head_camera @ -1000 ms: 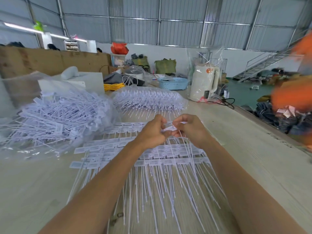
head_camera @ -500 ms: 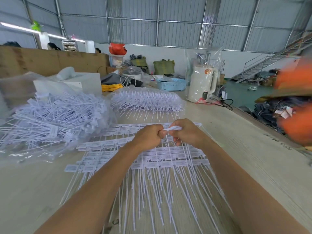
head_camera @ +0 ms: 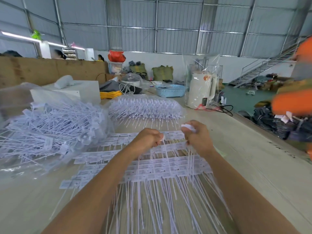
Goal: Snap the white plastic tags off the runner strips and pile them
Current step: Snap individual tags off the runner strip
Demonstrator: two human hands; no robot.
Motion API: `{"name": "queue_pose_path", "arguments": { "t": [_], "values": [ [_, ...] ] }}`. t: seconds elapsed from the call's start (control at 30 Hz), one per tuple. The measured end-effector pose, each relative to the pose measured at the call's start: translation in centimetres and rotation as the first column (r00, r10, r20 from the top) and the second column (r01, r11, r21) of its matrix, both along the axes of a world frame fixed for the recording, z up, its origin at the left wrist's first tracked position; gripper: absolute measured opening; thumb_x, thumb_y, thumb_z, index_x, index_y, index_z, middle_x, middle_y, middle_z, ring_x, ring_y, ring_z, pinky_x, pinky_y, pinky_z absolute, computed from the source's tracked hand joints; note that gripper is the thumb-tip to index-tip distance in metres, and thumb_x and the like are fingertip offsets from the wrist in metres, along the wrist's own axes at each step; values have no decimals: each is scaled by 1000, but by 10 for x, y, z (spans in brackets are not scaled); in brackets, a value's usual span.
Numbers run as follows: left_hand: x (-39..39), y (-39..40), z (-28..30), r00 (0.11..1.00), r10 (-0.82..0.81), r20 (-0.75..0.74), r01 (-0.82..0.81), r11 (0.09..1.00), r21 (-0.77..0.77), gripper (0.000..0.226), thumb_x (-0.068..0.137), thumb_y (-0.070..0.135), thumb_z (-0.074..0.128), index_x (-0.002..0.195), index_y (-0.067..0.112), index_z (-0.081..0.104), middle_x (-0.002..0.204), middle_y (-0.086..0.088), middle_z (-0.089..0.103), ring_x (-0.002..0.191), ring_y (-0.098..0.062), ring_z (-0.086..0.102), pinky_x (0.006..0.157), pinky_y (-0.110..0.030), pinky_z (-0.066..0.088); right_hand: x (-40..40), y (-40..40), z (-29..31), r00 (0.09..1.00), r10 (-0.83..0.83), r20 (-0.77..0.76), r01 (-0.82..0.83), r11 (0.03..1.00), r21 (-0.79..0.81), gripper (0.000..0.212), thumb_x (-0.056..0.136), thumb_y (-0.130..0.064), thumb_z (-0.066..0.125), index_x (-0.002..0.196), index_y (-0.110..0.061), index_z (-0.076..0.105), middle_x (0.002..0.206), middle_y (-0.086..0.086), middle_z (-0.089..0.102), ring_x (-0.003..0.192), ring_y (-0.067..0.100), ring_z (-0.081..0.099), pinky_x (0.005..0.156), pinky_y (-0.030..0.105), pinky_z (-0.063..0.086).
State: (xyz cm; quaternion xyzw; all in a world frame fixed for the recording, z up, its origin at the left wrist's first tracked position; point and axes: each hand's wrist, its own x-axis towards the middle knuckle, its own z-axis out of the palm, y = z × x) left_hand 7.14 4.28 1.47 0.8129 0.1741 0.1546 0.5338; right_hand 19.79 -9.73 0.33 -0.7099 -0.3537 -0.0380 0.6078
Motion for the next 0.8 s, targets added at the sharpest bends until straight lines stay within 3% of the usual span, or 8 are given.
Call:
{"name": "queue_pose_path", "arguments": {
  "t": [0.07, 0.23, 0.33, 0.43, 0.57, 0.67, 0.73, 0.8],
  "values": [
    [-2, 2, -3, 999, -46, 26, 45, 998, 33, 23, 95, 8, 50, 74, 4, 58, 76, -9, 55, 80, -22, 52, 92, -42, 44, 7, -11, 11, 956, 85, -281, -31, 981, 189, 11, 88, -1, 60, 78, -4, 58, 55, 3, 46, 38, 6, 42, 36, 19, 36],
    [2, 2, -4, 997, -65, -48, 76, 961, 266, 15, 94, 8, 49, 97, 6, 63, 104, -22, 59, 81, -22, 52, 70, -32, 37, -4, -29, 34, 612, 480, -629, -295, 876, 381, 14, 94, 2, 42, 84, -1, 52, 65, 4, 51, 37, 2, 42, 29, 11, 29],
    [2, -5, 0, 994, -97, -46, 108, 881, 460, 14, 95, 14, 50, 105, 15, 60, 99, -1, 52, 77, -14, 52, 60, -18, 39, -26, -19, 32, 738, 384, -555, -423, 904, 63, 7, 90, -4, 55, 87, 0, 59, 72, 8, 61, 59, 12, 58, 48, 18, 47],
    [0, -13, 3, 992, -128, 19, 101, 856, 507, 20, 91, 12, 54, 106, 23, 46, 85, 6, 46, 68, -1, 49, 51, -8, 35, -44, -5, 26, 899, 248, -362, -334, 921, -199, 10, 89, -10, 62, 81, -3, 63, 80, 13, 61, 75, 21, 57, 70, 31, 46],
    [-6, -17, 7, 983, -175, 51, 138, 897, 420, 39, 84, 12, 67, 108, 25, 40, 88, 4, 46, 75, -5, 51, 68, -21, 45, -51, -2, 22, 850, 339, -403, -403, 911, -83, 11, 88, 1, 60, 78, 2, 58, 68, 11, 64, 60, 18, 64, 55, 27, 53],
    [-13, -10, 9, 991, -128, -40, 134, 925, 356, 38, 85, 19, 66, 118, 21, 46, 99, 4, 53, 91, -13, 55, 82, -30, 46, -48, -6, 23, 914, 305, -269, -340, 936, -94, 7, 87, 7, 59, 83, 1, 56, 64, 15, 58, 54, 21, 54, 53, 27, 46],
    [-16, -6, 10, 994, -74, -76, 97, 919, 382, 17, 90, 29, 62, 100, 15, 60, 93, 0, 63, 86, -16, 60, 81, -34, 47, -46, -6, 22, 935, 285, -213, -309, 947, -90, 11, 86, 7, 59, 93, -1, 56, 63, 13, 57, 50, 16, 53, 49, 24, 46],
    [-17, -5, 9, 994, -88, -68, 106, 934, 342, 27, 92, 31, 58, 72, 13, 61, 70, 0, 63, 66, -14, 58, 70, -30, 46, -45, -5, 21, 944, 271, -189, -296, 948, -116, 15, 86, 6, 61, 100, -1, 59, 61, 9, 57, 46, 10, 53, 48, 20, 47]
  ]
}}
